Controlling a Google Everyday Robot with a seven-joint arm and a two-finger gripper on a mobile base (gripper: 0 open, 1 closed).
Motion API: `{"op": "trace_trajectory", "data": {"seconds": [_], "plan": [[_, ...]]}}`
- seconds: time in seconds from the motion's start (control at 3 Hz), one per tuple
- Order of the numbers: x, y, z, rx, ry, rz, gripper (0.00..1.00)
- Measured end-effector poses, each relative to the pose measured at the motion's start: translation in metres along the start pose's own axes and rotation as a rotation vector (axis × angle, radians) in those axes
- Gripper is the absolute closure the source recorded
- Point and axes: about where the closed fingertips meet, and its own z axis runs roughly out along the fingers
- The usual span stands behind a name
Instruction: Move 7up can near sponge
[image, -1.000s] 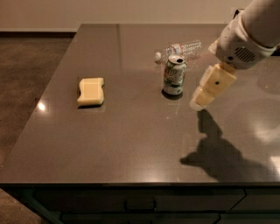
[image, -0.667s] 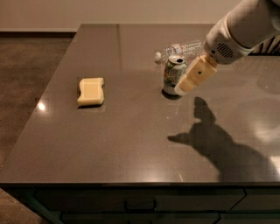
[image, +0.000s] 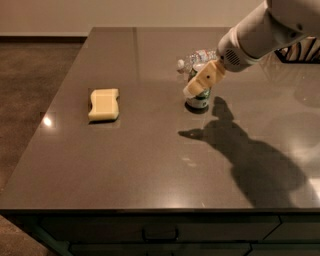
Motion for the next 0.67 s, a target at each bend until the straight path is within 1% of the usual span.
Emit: {"op": "trace_trajectory", "data": {"seconds": [0.33,0.67], "plan": [[-0.007,-0.003,0.023,-0.026,-0.022,0.028,0.00],[-0.010,-0.005,0.041,-0.052,-0.031,0.037,0.00]]}}
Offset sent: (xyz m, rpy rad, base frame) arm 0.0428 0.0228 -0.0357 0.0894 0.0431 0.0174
